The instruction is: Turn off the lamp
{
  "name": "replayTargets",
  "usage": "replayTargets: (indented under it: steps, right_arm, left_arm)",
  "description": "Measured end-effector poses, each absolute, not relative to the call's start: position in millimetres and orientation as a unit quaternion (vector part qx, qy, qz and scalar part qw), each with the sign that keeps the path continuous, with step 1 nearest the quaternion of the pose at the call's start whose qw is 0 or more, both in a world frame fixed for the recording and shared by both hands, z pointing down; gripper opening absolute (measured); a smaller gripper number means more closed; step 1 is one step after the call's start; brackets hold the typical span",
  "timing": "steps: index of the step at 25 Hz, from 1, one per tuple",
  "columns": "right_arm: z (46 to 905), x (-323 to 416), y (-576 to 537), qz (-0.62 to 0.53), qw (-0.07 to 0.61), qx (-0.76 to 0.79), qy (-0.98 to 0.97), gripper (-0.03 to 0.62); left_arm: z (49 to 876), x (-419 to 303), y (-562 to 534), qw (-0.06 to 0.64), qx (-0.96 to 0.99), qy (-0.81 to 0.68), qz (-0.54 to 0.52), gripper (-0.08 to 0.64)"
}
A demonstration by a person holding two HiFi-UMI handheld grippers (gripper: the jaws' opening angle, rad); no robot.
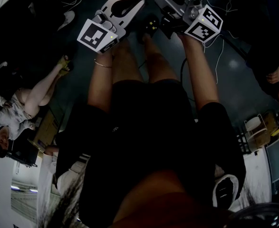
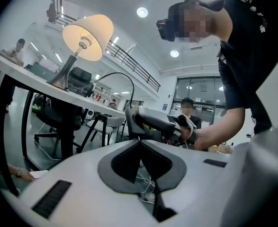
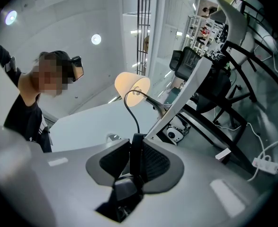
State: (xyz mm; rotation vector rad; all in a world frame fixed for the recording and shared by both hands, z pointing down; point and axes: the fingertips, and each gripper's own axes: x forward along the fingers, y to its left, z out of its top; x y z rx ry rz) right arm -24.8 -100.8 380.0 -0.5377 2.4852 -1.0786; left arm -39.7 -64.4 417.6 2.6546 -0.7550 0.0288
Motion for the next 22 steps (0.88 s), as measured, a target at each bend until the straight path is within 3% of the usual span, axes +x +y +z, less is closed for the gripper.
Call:
replayTargets:
  steps: [22]
  right_arm:
    - [385, -26, -100, -0.364, 0.164, -0.206, 0.893, 0.061]
  left_arm:
    - [428, -44, -68, 0.178, 0.937, -0.299, 0.031, 0.020]
